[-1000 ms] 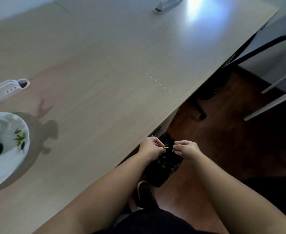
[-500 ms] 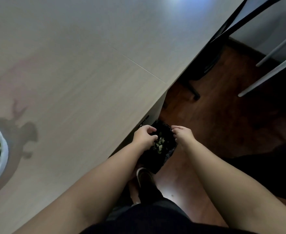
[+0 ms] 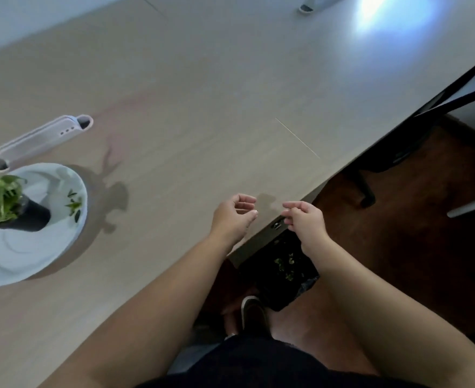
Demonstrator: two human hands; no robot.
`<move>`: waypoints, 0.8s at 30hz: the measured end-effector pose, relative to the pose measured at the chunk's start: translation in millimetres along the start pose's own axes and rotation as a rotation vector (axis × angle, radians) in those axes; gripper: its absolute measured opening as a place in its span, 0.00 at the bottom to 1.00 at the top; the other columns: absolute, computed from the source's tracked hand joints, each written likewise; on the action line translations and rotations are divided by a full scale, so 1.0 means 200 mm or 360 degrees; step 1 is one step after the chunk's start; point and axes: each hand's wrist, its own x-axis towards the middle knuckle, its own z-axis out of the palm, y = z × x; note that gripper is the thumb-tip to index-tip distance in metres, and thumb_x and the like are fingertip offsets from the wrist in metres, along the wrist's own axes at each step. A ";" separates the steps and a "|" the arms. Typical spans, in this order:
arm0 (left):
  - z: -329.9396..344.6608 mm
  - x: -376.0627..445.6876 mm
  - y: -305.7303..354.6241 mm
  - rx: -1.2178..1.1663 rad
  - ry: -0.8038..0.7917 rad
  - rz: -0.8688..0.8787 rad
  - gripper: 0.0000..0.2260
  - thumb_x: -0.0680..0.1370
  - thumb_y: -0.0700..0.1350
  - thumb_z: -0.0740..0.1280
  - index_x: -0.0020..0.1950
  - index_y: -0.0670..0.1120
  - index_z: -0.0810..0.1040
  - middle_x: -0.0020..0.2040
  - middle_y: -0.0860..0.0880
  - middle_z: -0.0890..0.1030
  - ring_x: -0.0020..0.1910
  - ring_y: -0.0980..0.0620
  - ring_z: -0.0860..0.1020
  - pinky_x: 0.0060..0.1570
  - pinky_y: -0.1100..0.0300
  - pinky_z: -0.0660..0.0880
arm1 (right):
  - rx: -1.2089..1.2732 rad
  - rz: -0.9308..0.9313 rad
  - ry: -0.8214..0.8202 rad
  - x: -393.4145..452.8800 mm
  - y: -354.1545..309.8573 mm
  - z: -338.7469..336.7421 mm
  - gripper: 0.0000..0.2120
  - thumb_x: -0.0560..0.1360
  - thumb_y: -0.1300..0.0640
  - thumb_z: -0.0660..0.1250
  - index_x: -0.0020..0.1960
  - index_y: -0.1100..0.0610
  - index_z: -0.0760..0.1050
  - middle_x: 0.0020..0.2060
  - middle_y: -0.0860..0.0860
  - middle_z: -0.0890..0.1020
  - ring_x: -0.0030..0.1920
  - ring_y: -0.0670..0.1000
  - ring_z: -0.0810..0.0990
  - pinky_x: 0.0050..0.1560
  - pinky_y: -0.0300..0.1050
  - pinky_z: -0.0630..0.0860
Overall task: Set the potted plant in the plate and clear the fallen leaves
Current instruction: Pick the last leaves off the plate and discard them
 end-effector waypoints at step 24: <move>-1.55 -0.26 -0.68 0.0902 0.0677 -0.0091 0.23 0.74 0.35 0.62 0.67 0.48 0.75 0.60 0.44 0.79 0.60 0.42 0.76 0.60 0.53 0.72 | -0.1587 -0.0884 -0.1245 -0.44 -0.32 1.72 0.15 0.73 0.61 0.62 0.57 0.51 0.80 0.46 0.48 0.79 0.40 0.49 0.75 0.37 0.38 0.70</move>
